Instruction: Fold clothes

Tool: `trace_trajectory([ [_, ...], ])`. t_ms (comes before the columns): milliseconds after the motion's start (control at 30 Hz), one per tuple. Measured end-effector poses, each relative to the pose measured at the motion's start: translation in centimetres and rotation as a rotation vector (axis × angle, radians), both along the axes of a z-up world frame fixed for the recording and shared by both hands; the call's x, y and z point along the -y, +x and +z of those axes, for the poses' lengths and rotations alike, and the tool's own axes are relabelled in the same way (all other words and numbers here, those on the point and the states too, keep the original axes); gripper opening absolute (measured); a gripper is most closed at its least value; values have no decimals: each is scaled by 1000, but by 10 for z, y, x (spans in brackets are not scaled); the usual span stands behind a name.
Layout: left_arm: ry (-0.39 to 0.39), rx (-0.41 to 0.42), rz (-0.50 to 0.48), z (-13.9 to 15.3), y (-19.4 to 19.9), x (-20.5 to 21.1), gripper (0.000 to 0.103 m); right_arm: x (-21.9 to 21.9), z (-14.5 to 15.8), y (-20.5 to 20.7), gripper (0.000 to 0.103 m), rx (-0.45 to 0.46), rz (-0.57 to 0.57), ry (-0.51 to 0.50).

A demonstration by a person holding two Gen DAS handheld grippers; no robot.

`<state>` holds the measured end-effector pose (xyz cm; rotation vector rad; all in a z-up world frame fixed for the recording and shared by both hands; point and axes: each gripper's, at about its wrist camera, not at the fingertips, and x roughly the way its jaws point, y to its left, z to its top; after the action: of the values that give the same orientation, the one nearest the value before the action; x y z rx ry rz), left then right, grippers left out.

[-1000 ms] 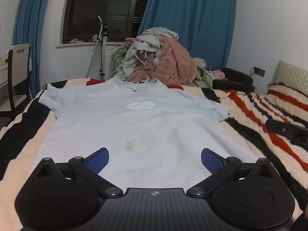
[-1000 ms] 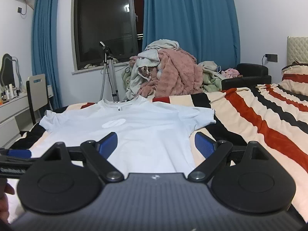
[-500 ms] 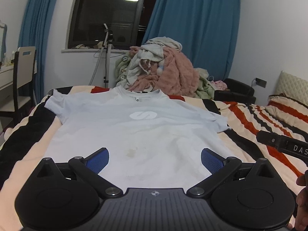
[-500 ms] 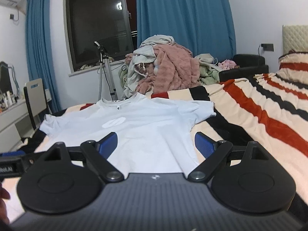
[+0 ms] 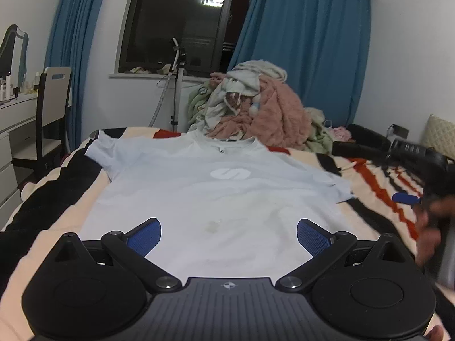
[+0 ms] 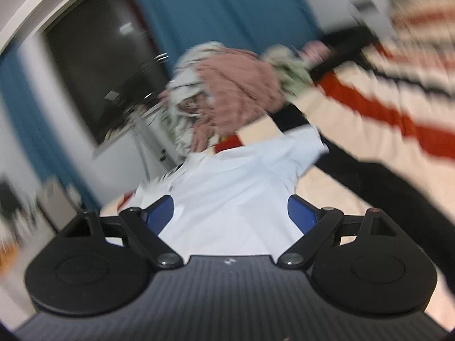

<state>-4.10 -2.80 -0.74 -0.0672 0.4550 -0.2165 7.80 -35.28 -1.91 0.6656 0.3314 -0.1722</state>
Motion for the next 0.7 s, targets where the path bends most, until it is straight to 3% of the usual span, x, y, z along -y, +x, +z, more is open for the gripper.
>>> trace_trajectory([
  [100,13,-27,-6,-14,11,0,103,47,-29,43,88,2,-22,157],
  [233,5,-96,-8,-33,32,0,103,96,-91,89,88,-13,-62,346],
  [333,-14,-124,-8,-43,50,4,103,116,-135,118,82,-10,-69,432],
  [400,-12,-124,-11,-48,58,9,103,126,-155,140,81,0,-69,432],
  [567,-42,-136,-28,-62,81,13,103,139,-169,197,80,108,-32,340],
  [700,-35,-127,19,-73,103,16,103,142,-175,243,77,152,-25,256],
])
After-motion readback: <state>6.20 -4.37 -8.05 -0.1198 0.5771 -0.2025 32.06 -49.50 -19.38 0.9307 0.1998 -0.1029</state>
